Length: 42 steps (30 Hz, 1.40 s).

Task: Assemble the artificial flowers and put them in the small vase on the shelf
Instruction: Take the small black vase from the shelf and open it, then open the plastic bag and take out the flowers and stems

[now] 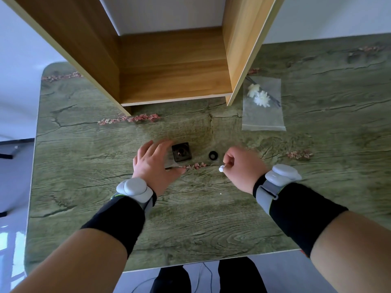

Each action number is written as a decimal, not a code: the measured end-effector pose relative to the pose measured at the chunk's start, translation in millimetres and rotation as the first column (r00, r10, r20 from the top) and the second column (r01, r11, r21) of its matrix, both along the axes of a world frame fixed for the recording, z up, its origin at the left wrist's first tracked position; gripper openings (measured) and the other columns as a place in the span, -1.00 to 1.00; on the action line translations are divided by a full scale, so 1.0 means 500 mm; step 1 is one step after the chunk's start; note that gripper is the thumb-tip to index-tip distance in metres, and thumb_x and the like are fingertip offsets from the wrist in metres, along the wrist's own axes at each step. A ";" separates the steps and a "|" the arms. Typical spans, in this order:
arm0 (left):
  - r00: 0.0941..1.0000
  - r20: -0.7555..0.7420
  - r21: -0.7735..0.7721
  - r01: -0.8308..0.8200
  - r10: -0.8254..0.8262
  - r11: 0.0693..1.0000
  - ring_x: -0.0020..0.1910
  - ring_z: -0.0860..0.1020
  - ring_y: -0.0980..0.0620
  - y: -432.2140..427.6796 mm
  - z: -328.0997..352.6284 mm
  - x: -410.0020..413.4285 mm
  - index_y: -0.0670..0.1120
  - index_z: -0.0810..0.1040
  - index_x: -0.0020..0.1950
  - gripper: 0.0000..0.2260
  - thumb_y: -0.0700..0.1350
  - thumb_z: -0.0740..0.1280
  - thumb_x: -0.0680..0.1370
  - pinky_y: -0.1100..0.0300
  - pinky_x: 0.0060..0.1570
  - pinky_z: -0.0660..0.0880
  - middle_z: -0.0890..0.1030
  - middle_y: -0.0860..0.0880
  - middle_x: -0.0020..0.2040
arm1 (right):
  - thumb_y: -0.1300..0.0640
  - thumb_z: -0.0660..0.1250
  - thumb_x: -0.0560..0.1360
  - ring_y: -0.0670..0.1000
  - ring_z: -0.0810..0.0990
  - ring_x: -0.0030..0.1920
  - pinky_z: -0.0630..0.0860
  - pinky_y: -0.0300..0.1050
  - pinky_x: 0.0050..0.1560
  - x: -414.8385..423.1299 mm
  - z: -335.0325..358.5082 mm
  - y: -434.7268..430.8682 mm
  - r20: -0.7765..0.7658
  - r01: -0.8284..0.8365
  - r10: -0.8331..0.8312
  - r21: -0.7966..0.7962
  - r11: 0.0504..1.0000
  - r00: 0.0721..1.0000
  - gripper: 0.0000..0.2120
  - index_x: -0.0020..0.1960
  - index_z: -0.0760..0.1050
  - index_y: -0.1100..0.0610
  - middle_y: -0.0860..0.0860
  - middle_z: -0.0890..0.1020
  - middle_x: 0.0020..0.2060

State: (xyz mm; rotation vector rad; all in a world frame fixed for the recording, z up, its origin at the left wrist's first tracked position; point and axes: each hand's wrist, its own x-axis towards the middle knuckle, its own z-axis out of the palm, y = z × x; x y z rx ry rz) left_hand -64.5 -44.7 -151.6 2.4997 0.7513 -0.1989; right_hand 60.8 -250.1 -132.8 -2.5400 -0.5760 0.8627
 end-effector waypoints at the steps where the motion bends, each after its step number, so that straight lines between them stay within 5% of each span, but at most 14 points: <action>1: 1.000 0.008 -0.003 -0.006 0.006 1.000 0.49 0.12 -0.03 -0.004 0.004 -0.007 0.15 0.29 0.46 -0.25 0.28 0.47 0.34 -0.06 0.42 0.14 0.38 0.12 0.44 | 0.18 0.32 0.54 0.00 0.53 -0.24 0.38 -0.17 -0.29 -0.003 -0.005 -0.004 -0.002 0.009 -0.009 -0.019 1.000 1.000 -0.93 -0.10 0.45 0.06 -0.08 0.55 -0.24; 7: 0.989 0.148 0.029 -0.022 0.017 0.999 0.33 0.33 -0.13 -0.018 0.025 -0.041 0.03 0.38 0.40 -0.31 0.38 0.33 0.38 -0.10 0.33 0.30 0.51 0.00 0.28 | 0.14 0.34 0.54 0.12 0.62 -0.14 0.53 -0.08 -0.16 -0.013 -0.015 -0.006 0.025 0.051 -0.049 -0.093 0.994 0.998 -0.92 -0.04 0.46 0.13 0.05 0.64 -0.16; 17: 0.923 0.362 0.144 0.082 -0.130 0.986 0.13 0.46 -0.13 -0.084 0.088 0.069 -0.08 0.59 0.18 -0.58 0.19 0.30 0.49 -0.02 0.17 0.40 0.63 -0.01 0.05 | 0.19 0.20 0.59 0.13 0.59 -0.14 0.47 -0.09 -0.21 0.057 0.038 -0.067 0.115 0.118 -0.104 -0.120 0.986 0.988 -0.93 0.02 0.45 0.15 0.09 0.60 -0.12; 27: 0.926 0.163 0.157 0.315 -0.339 0.936 0.18 0.45 -0.16 -0.184 0.079 0.270 -0.02 0.60 0.20 -0.70 0.05 0.37 0.51 -0.05 0.16 0.46 0.60 0.00 0.15 | 0.09 0.18 0.61 0.09 0.62 -0.13 0.60 0.02 -0.07 0.181 0.077 -0.149 0.143 0.215 -0.204 -0.071 0.974 0.969 -0.85 0.07 0.50 0.10 0.04 0.63 -0.08; 34: 0.894 0.012 0.138 0.443 -0.449 0.886 0.21 0.41 -0.12 -0.247 0.030 0.369 0.01 0.57 0.21 -0.70 0.05 0.35 0.51 -0.05 0.18 0.43 0.56 0.03 0.17 | 0.08 0.16 0.61 0.07 0.57 -0.19 0.47 -0.09 -0.23 0.231 0.047 -0.182 0.077 0.230 -0.225 -0.070 0.971 0.971 -0.84 0.03 0.49 0.08 0.04 0.61 -0.12; 42: 0.849 -0.203 0.134 0.518 -0.488 0.845 0.17 0.40 -0.10 -0.251 0.017 0.402 0.06 0.52 0.10 -0.86 0.02 0.27 0.58 -0.02 0.11 0.47 0.52 0.03 0.06 | 0.07 0.17 0.61 0.06 0.59 -0.19 0.60 0.02 -0.16 0.241 0.042 -0.204 0.061 0.263 -0.261 -0.041 0.964 0.963 -0.85 0.02 0.50 0.07 0.03 0.61 -0.14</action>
